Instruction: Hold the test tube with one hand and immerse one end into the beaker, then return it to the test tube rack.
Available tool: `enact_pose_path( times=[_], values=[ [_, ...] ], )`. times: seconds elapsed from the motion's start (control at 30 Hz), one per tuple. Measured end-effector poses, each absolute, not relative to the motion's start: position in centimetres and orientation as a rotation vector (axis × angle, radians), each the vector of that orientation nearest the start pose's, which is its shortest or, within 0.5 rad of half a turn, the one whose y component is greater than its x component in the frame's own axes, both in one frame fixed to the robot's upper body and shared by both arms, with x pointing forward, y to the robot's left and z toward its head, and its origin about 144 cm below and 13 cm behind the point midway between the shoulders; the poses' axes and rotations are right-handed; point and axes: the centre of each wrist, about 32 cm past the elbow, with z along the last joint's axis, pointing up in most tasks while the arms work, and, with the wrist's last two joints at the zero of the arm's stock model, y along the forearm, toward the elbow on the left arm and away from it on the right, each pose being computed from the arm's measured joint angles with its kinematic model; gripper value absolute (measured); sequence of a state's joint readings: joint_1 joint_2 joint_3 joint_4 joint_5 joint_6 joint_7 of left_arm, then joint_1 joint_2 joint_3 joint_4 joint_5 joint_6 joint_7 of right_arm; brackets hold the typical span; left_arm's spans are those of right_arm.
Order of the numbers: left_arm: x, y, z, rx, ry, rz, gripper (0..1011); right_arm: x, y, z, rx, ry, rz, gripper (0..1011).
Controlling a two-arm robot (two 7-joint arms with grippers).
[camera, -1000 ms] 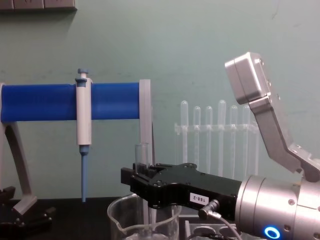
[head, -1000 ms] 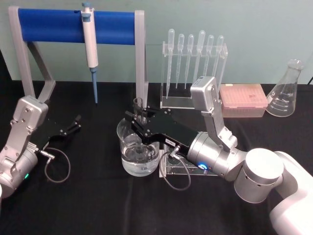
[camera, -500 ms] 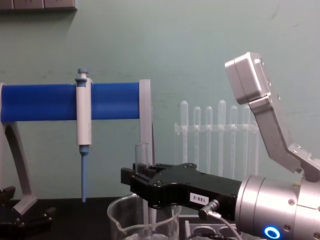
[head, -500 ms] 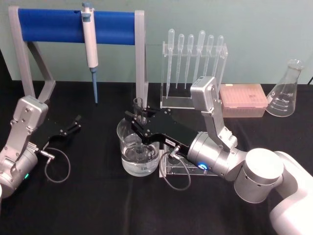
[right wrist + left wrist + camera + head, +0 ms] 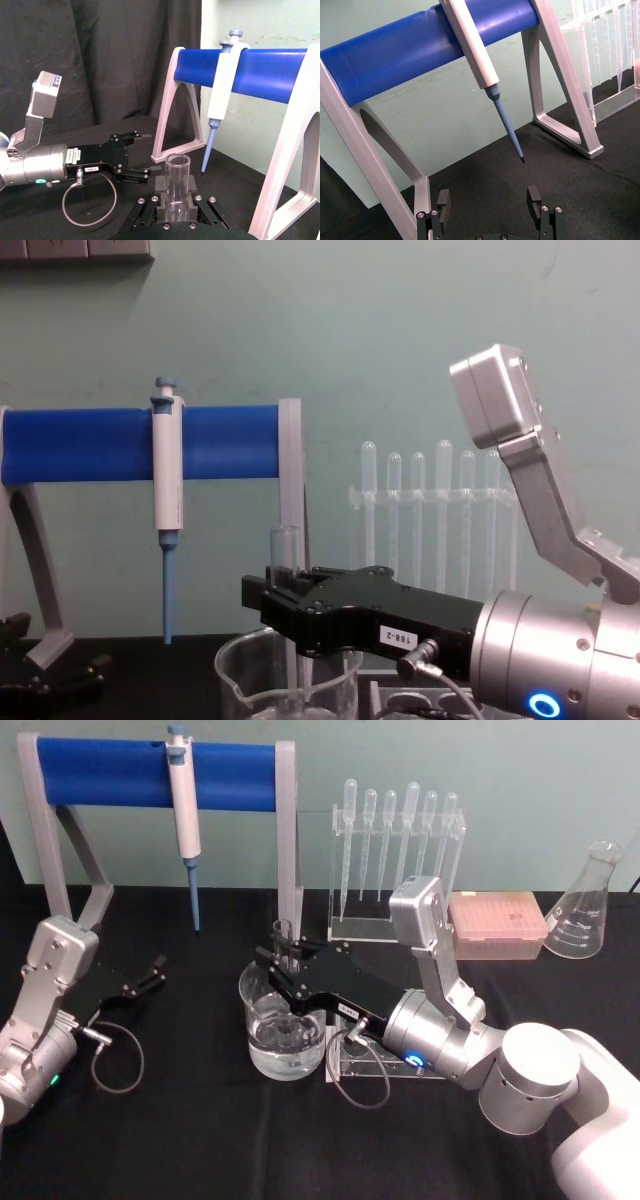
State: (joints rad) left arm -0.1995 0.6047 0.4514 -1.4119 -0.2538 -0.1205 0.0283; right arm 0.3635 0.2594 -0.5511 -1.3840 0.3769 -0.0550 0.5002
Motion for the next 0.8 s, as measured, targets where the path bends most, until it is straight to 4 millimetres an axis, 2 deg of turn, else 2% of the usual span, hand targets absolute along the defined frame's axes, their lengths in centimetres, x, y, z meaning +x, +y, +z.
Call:
enact_pose_path(
  times=[0.8],
  values=[
    [48.86, 30.97, 113.98, 0.305, -0.285, 1.248, 1000, 52.52, -15.64, 117.53, 0.026, -0.062, -0.603, 225]
  ],
)
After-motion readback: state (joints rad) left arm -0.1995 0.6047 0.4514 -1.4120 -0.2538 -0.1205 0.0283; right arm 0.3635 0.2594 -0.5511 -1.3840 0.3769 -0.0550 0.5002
